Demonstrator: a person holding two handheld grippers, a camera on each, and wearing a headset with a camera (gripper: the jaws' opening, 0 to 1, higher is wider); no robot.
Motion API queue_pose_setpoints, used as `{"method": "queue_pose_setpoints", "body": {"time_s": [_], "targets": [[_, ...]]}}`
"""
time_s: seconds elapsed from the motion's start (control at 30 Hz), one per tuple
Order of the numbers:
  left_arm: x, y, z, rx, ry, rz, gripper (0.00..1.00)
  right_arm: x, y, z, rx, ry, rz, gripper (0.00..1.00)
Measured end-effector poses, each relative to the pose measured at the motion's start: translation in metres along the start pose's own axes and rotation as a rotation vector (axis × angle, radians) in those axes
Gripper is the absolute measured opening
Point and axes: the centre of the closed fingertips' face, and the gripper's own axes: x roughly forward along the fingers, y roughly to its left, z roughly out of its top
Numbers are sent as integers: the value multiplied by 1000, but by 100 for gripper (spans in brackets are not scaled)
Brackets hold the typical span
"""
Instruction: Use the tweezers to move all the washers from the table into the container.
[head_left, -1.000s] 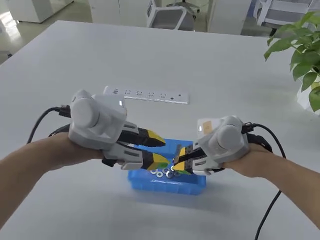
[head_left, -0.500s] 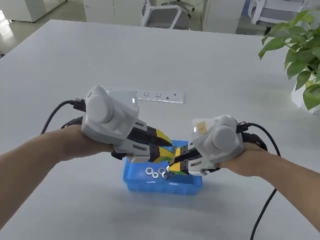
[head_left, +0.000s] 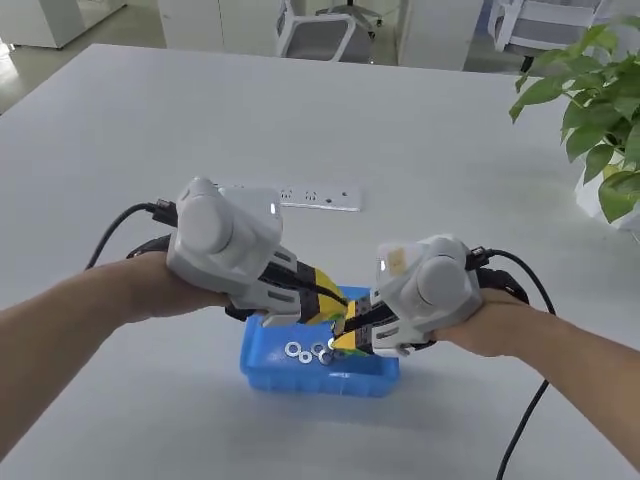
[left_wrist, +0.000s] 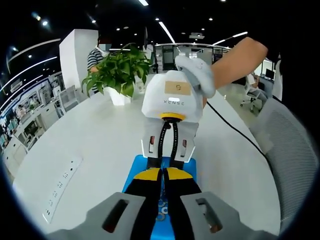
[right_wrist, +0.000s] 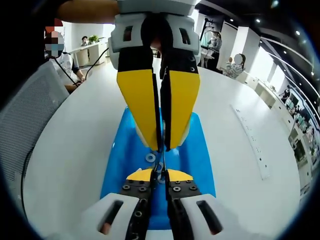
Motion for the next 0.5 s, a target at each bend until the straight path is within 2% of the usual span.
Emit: {"method": "queue_pose_setpoints", "body": {"time_s": [0.5], "targets": [[-1,4,-2,18,15,0,5,-1,-1,2,-8,8,-11,11]]}}
